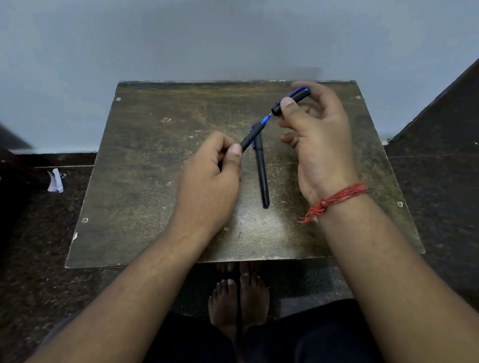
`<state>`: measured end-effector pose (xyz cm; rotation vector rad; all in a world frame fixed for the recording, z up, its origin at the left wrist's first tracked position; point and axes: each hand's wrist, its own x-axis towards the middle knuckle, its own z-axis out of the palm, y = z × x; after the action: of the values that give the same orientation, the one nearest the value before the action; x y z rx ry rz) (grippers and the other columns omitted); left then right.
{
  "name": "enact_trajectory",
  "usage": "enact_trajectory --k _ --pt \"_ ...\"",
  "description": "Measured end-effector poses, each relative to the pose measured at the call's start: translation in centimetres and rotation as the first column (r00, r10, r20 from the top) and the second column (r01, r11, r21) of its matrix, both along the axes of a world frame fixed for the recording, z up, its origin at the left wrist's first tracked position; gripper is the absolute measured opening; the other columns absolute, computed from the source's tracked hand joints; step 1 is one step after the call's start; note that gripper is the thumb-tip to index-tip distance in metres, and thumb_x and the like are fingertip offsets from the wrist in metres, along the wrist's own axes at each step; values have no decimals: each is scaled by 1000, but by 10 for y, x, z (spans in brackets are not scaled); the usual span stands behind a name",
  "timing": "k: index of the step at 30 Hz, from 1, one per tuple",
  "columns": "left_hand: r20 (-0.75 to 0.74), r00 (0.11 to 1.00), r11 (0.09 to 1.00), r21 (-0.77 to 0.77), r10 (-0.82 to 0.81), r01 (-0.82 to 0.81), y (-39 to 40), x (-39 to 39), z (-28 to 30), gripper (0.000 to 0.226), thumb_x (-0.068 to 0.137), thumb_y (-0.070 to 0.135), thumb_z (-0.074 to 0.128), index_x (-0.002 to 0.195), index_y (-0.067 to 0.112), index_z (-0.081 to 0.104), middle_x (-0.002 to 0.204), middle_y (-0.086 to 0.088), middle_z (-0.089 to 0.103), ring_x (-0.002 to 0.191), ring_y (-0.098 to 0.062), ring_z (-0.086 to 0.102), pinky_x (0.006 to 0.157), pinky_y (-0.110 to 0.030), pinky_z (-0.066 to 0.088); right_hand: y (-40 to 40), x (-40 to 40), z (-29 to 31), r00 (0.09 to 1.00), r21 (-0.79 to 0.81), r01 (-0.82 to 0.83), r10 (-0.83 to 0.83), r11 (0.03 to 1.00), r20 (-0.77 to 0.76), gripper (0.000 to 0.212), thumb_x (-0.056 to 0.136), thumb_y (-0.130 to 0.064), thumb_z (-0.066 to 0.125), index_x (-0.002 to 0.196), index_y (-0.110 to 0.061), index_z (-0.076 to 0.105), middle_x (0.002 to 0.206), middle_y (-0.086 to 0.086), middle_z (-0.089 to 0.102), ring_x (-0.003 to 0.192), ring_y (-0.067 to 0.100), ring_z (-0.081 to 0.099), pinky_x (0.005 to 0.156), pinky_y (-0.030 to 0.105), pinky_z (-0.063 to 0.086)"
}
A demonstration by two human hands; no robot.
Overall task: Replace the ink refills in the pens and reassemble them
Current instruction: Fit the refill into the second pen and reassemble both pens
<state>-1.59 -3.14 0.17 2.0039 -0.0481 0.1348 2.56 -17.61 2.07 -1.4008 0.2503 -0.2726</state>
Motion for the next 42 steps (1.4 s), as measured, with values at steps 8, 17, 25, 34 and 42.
enact_trajectory --k 8,17,25,34,42 --pt "-2 1000 999 -38 12 -12 2 2 -2 29 106 22 50 78 29 51 68 7 57 59 -3 48 57 -20 37 10 -4 -3 980 -197 -196 201 961 8 31 90 -9 68 119 -16 64 79 8 52 77 17 55 68 27 50" --pt "14 996 995 -33 91 -91 6 1 -8 24 103 18 52 80 24 52 68 7 55 59 -7 46 55 -23 36 33 -7 -13 986 -252 -160 166 954 5 24 86 -16 68 106 -25 58 74 5 58 70 19 56 72 47 54" --pt "-18 993 992 -35 117 -118 3 0 -9 26 105 20 51 79 29 49 68 9 55 58 -6 45 56 -26 35 38 -6 -14 988 -304 -144 152 942 2 28 90 -14 65 116 -20 59 74 2 55 68 12 53 72 41 53" --pt "97 995 989 149 9 -23 0 0 -5 9 99 28 54 94 23 59 81 8 67 73 -9 62 65 -29 44 29 -3 -9 991 -406 -111 131 907 22 38 93 -16 64 130 -23 62 75 8 56 70 13 56 73 32 53" --pt "102 991 938 326 87 -116 3 6 -3 14 93 35 61 81 29 56 65 13 59 69 -10 59 94 -51 49 12 1 -7 993 -518 -114 107 848 -43 34 95 -24 63 129 -23 59 78 -5 65 67 1 56 68 22 46"
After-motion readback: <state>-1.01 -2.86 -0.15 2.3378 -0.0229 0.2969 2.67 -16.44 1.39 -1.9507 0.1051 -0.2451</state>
